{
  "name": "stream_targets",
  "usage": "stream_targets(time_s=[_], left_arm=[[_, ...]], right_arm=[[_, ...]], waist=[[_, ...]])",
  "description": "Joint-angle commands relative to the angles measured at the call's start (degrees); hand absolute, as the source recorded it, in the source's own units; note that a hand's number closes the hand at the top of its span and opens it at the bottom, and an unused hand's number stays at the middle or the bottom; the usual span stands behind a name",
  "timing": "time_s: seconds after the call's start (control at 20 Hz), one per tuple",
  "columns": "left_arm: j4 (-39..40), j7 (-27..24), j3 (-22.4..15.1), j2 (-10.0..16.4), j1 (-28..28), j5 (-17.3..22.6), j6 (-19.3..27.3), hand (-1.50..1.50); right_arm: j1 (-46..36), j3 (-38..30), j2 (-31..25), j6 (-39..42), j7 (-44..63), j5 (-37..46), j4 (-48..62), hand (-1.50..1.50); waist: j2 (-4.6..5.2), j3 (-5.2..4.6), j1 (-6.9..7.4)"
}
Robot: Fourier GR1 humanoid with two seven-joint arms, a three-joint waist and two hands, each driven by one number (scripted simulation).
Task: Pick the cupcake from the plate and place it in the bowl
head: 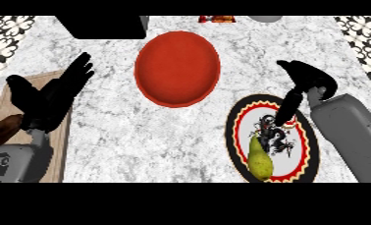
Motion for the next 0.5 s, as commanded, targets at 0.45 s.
stream_targets(time_s=[0.45], left_arm=[[1.4,-2.1,3.5,-2.1,1.3,-2.3,-4.3,0.0]], right_arm=[[1.0,-4.6,5.0,1.8,-6.5,10.7,11.8,-1.5]], waist=[[0.07,0.01,0.1]])
